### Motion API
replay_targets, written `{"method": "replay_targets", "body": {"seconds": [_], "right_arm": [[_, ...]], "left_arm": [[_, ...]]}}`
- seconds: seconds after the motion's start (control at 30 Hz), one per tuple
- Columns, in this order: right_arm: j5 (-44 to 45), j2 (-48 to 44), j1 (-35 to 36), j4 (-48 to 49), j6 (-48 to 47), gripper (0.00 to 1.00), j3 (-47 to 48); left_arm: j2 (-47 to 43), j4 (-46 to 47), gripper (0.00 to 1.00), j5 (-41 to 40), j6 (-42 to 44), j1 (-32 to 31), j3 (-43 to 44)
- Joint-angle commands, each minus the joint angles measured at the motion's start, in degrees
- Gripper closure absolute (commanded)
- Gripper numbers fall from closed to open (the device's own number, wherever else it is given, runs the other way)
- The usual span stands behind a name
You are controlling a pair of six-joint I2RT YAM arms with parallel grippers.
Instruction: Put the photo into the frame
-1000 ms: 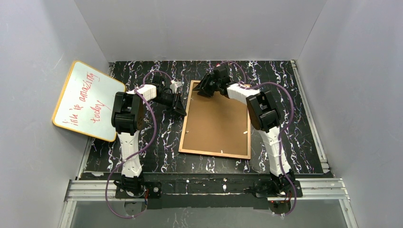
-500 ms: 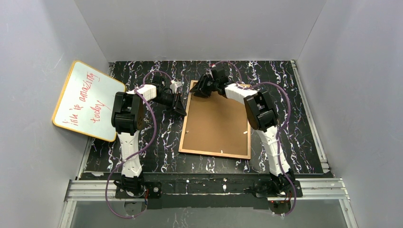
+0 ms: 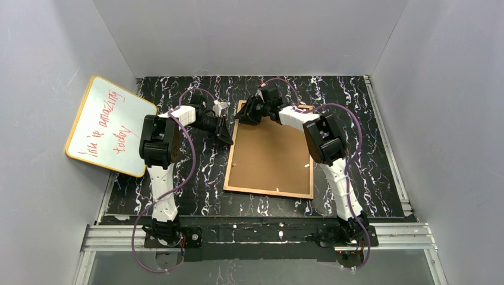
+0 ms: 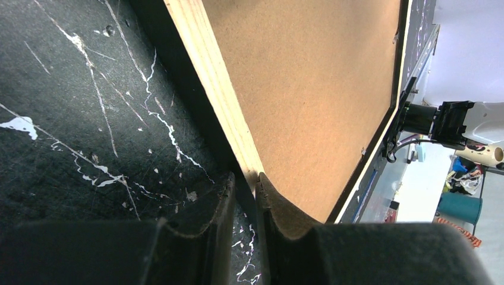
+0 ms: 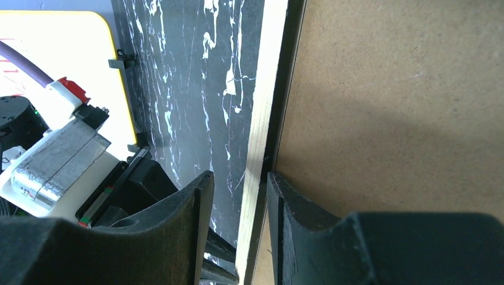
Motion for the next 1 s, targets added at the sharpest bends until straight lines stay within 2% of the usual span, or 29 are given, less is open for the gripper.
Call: {"method": "replay_targets", "body": {"seconds": [0.0, 0.2, 0.33, 0.43, 0.53, 0.67, 0.87, 0.97], "right_arm": [[-2.5, -2.2, 2.4, -3.8, 0.2, 0.53, -2.4], [-3.1, -3.1, 3.1, -3.9, 1.5, 0.52, -1.5], [-2.4, -1.6, 2.5, -8.1, -0.5, 0.48, 5.3], [-1.2, -2.2, 0.7, -10.1, -1.4, 0.4, 8.9], [1.0, -5.7, -2.9, -10.0, -2.0, 0.34, 7.9], [5.9, -15.3, -9.6, -9.6, -3.6, 0.28, -0.8], [12.1, -31.8, -20.9, -6.7, -2.3, 0.13, -22.8], [15.9, -37.9, -26.2, -7.8, -1.7, 0.09, -31.0]], "left_arm": [[0.0, -1.8, 0.84, -4.2, 2.4, -0.7, -1.7], [-1.0, -1.7, 0.84, -4.1, 2.1, -0.7, -1.9], [-2.8, -3.1, 0.83, -4.2, 2.7, -0.6, -1.4], [-4.5, -5.5, 0.79, -4.5, 4.3, -0.3, -0.5], [-5.5, -9.4, 0.71, -5.1, 6.8, 1.0, 1.2], [-6.7, -12.5, 0.63, -9.0, 11.8, 2.0, 1.5], [-9.6, -12.5, 0.62, -15.7, 18.2, 0.5, -4.6], [-11.7, -12.1, 0.62, -18.0, 20.5, -1.3, -8.0]]}}
